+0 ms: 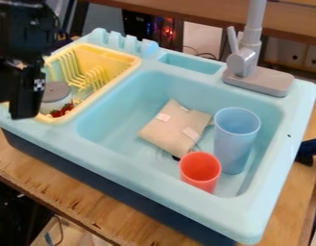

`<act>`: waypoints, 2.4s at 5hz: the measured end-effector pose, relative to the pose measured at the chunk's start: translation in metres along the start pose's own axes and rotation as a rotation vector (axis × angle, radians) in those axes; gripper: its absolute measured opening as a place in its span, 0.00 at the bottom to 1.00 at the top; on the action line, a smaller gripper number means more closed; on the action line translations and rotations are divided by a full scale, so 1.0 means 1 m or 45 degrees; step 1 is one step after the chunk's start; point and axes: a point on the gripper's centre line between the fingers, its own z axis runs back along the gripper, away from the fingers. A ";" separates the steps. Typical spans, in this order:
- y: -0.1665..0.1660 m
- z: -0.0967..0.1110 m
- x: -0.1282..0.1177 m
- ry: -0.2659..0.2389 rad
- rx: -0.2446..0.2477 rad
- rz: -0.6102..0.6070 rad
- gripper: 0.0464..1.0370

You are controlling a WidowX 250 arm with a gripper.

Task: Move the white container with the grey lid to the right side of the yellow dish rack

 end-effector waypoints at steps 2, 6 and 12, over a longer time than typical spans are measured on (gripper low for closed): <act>-0.017 0.007 0.012 -0.061 -0.064 -0.079 0.96; -0.014 -0.003 0.031 0.012 -0.064 0.006 0.96; -0.015 0.014 0.084 -0.071 -0.189 -0.061 0.96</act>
